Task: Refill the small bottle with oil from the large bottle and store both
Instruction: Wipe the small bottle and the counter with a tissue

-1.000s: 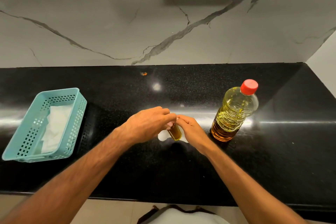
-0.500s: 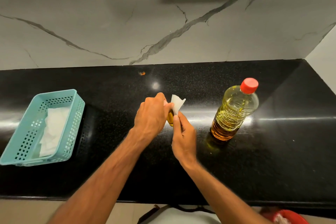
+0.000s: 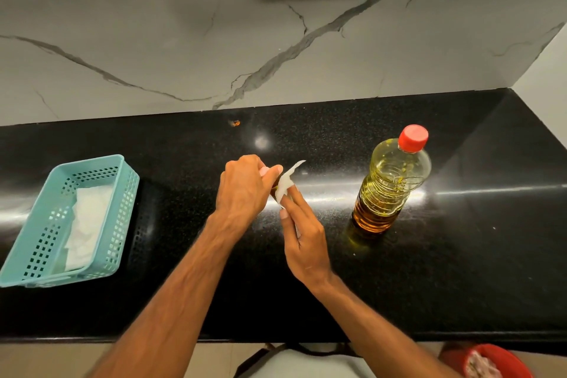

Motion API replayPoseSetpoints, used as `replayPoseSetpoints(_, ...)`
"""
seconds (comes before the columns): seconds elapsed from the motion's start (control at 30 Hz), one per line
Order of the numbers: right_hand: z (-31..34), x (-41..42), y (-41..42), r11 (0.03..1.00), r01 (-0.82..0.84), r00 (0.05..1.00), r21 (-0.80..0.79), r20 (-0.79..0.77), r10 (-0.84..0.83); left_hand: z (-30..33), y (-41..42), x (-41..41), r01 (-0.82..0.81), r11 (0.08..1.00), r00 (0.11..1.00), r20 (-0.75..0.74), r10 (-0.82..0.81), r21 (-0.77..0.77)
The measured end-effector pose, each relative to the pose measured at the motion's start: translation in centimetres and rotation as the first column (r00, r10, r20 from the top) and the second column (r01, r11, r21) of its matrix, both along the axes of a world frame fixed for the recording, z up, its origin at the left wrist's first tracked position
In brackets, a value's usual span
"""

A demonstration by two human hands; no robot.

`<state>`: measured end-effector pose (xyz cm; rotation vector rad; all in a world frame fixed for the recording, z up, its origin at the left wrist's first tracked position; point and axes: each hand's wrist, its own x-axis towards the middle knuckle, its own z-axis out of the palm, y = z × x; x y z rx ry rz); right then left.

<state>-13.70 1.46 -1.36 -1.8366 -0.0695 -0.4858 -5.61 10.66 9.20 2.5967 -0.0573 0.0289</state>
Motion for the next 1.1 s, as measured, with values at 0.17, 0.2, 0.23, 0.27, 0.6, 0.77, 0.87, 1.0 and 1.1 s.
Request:
replayPoseSetpoints(0.17, 0.6, 0.4, -0.3, 0.997, -0.072, 0.996, -0.02, 0.046, 0.073, 0.9, 0.5, 0.2, 0.041, 0.999, 0.999, 0.01, -0.041, -0.008)
replayPoseSetpoints(0.2, 0.5, 0.0, -0.5, 0.996, -0.09, 0.996, 0.0, 0.012, 0.09, 1.0, 0.7, 0.3, 0.045, 0.999, 0.999, 0.011, -0.045, -0.006)
replayPoseSetpoints(0.23, 0.3, -0.5, -0.6, 0.993, -0.1, 0.993, 0.055, -0.057, 0.104, 1.0, 1.0, 0.4, 0.048, 0.999, 0.999, 0.011, -0.048, -0.003)
replayPoseSetpoints(0.27, 0.4, -0.9, -0.8, 0.984, -0.084, 0.981, 0.159, -0.161, 0.11, 0.9, 1.2, 0.5, 0.05, 0.999, 0.999, 0.012, -0.05, 0.002)
replayPoseSetpoints(0.6, 2.2, -4.3, -6.6, 0.315, 0.396, 0.694, 0.863, -0.505, 0.512, -5.1, 1.9, -0.2, 0.15, 0.956, 0.988, -0.083, -0.134, 0.252)
replayPoseSetpoints(0.77, 2.7, -7.6, -10.7, 0.269, 0.391, 0.722, 0.88, -0.474, 0.504, -6.1, 1.2, 0.1, 0.215, 0.924, 0.977, -0.068, -0.204, 0.318)
replayPoseSetpoints(0.87, 2.9, -9.3, -13.0, 0.285, 0.375, 0.769, 0.882, -0.468, 0.435, -6.1, 1.3, 0.5, 0.26, 0.911, 0.966, -0.087, -0.244, 0.32)
replayPoseSetpoints(1.0, 3.5, -10.3, -15.8, 0.309, 0.396, 0.819, 0.865, -0.485, 0.308, -5.7, 1.9, 1.3, 0.349, 0.88, 0.935, -0.177, -0.306, 0.322)
replayPoseSetpoints(1.1, 4.2, -10.2, -18.1, 0.297, 0.413, 0.843, 0.861, -0.485, 0.232, -4.8, 2.2, 0.9, 0.331, 0.828, 0.943, -0.174, -0.282, 0.453)
